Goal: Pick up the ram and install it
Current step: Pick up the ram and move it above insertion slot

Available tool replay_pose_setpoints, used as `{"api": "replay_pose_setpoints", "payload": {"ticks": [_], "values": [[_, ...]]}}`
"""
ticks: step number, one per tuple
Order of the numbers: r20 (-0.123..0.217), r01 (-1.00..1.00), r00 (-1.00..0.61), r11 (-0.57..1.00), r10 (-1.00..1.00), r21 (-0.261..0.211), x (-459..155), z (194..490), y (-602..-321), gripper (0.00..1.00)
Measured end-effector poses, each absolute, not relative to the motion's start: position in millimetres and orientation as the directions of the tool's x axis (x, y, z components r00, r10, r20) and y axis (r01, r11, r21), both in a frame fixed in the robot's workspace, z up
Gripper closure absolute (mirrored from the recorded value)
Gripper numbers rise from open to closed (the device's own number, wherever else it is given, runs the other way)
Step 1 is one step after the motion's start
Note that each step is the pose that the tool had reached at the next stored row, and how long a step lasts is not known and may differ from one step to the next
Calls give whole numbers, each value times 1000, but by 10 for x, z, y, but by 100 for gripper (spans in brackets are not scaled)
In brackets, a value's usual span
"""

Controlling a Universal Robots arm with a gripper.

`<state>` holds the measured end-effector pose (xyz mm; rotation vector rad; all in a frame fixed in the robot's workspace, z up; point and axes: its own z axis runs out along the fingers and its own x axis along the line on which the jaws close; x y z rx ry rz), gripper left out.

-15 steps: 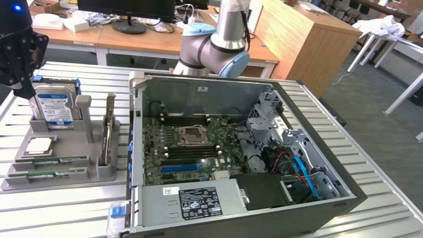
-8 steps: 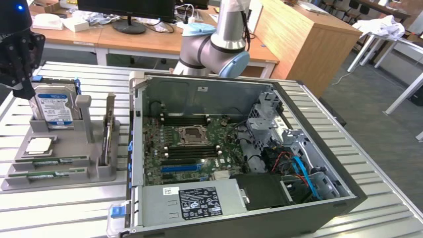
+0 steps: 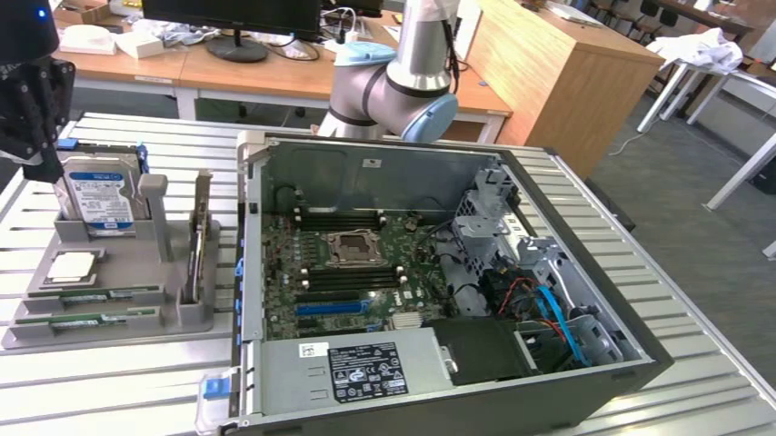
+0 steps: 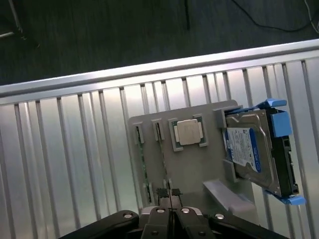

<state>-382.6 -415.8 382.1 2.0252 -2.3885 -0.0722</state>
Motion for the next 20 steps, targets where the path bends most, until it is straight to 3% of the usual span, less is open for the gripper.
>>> {"api": "replay_pose_setpoints", "payload": {"ticks": [7,20], "values": [[-23,-997,-71,70,-997,41,-3826,3816,-4158,90],[-23,-998,-51,50,-998,39,-3826,3811,-4158,90]]}}
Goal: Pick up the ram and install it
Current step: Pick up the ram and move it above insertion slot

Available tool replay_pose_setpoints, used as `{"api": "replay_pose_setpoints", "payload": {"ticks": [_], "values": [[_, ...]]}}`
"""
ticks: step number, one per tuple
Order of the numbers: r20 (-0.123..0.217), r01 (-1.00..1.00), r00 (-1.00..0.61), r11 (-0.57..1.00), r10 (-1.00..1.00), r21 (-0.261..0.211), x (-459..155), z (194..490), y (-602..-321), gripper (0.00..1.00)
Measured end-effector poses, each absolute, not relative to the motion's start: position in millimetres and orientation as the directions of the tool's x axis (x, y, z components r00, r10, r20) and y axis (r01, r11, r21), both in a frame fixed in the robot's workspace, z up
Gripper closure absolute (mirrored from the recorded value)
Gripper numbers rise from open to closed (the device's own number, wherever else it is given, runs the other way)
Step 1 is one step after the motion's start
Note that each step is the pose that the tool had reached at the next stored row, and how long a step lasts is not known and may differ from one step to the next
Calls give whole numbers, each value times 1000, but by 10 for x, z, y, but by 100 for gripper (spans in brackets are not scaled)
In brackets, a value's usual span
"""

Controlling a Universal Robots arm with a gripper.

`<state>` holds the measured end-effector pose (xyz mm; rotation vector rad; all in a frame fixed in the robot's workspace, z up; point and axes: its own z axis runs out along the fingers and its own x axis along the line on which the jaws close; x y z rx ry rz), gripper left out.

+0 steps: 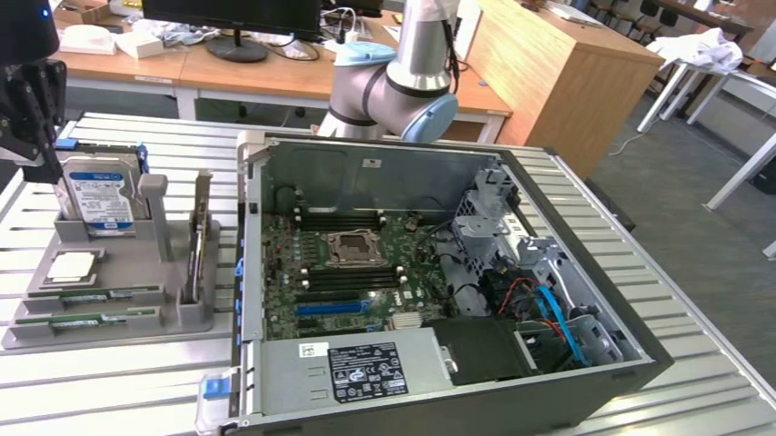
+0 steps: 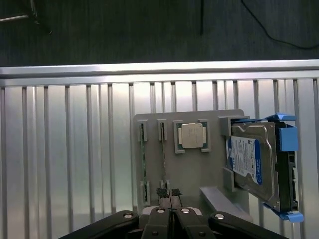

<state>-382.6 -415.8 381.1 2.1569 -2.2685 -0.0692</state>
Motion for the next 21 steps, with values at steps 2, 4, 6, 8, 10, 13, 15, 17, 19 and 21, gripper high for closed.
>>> {"api": "replay_pose_setpoints", "payload": {"ticks": [2,4,6,8,10,13,15,17,19,21], "values": [[-23,-998,-48,47,-999,39,-3826,3811,-4158,90],[-23,-998,-47,46,-999,39,-3826,3809,-4158,90],[-22,-998,-46,45,-999,39,-3826,3808,-4158,90],[-23,-998,-45,44,-999,39,-3826,3805,-4158,90],[-23,-998,-43,43,-999,39,-3826,3801,-4158,90],[-22,-999,-39,38,-999,39,-3826,3797,-4158,90],[-22,-999,-33,32,-999,39,-3826,3795,-4158,90],[-22,-999,-23,22,-999,39,-3826,3793,-4158,90],[-22,-999,-14,13,-1000,39,-3826,3793,-4158,90],[-23,-999,-8,8,-1000,39,-3826,3793,-4158,90]]}}
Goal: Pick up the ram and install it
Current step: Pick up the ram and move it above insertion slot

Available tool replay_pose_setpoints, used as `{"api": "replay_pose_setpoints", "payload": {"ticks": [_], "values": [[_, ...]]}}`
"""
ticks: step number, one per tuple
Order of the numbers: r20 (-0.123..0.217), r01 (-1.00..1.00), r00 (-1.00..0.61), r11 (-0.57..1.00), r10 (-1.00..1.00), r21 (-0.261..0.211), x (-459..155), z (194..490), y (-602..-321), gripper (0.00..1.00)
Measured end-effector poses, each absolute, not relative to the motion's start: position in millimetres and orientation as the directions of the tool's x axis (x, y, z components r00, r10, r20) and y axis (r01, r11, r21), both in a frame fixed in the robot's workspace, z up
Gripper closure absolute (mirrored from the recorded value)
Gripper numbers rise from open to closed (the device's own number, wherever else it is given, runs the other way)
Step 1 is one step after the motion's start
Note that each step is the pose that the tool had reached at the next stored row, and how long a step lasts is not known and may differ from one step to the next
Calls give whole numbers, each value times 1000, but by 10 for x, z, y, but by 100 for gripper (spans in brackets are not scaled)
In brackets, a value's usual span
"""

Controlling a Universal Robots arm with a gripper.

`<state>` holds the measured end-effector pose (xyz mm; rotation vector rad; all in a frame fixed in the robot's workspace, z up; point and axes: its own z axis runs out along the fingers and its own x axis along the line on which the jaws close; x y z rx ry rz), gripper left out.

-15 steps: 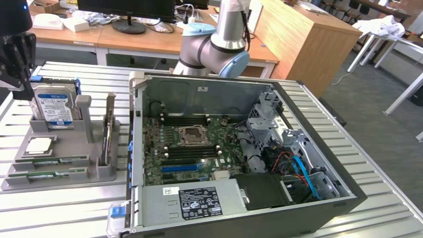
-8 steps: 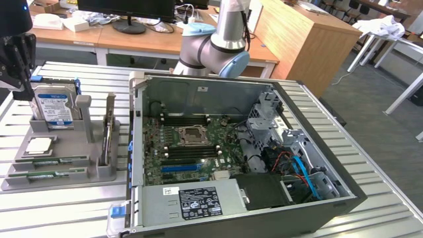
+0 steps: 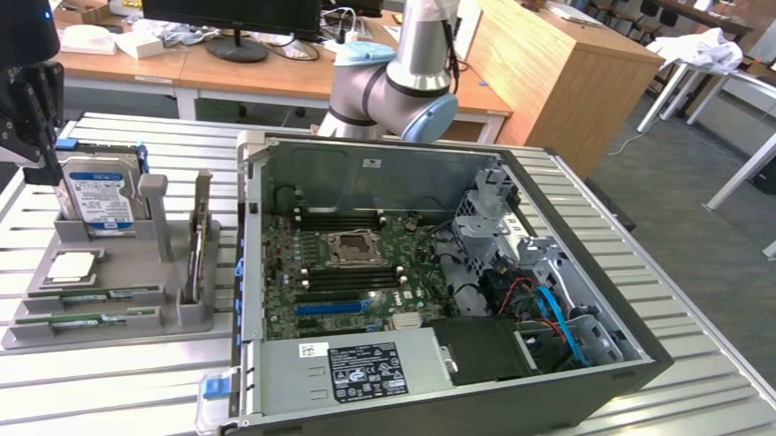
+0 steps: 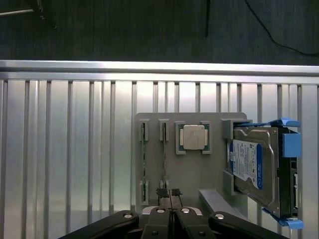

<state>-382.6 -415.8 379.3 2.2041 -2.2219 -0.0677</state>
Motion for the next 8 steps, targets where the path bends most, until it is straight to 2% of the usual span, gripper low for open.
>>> {"api": "replay_pose_setpoints", "payload": {"ticks": [8], "values": [[-22,-999,-8,7,-1000,39,-3826,3793,-4158,90]]}}
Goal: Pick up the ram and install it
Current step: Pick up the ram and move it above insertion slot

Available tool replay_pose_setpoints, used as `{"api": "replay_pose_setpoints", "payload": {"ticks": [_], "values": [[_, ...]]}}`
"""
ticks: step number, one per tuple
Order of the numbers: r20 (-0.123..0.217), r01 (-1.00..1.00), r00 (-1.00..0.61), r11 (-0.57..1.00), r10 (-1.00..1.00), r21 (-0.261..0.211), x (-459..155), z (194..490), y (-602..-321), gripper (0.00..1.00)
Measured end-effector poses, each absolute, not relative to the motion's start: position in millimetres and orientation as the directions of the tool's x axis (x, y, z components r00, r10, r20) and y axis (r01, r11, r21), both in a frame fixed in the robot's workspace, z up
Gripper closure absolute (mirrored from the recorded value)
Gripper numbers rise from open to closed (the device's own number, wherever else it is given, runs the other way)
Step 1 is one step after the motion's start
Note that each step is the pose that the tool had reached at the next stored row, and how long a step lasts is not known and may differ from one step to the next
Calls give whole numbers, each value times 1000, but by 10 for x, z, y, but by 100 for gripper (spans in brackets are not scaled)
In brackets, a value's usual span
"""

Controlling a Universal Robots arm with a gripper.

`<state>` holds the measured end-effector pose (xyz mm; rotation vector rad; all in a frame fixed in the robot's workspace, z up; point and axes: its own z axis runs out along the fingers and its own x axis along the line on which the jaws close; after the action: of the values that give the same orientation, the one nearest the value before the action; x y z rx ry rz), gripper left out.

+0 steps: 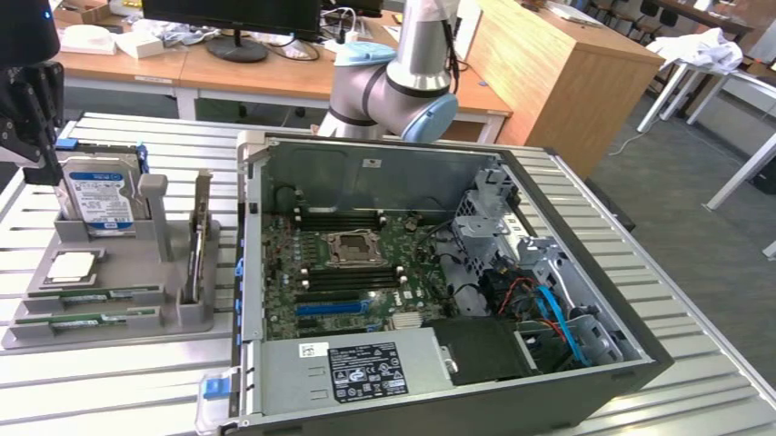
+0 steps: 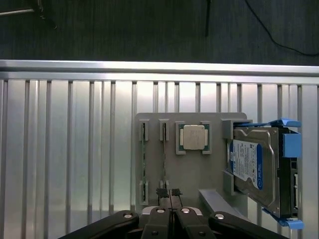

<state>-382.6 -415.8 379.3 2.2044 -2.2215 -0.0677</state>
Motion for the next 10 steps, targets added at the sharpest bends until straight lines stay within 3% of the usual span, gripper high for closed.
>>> {"api": "replay_pose_setpoints", "payload": {"ticks": [6,9,10], "values": [[-23,-999,-8,7,-1000,39,-3826,3793,-4158,89],[-23,-999,-8,7,-1000,39,-3826,3793,-4158,76],[-23,-999,-8,7,-1000,39,-3826,3793,-4158,76]]}}
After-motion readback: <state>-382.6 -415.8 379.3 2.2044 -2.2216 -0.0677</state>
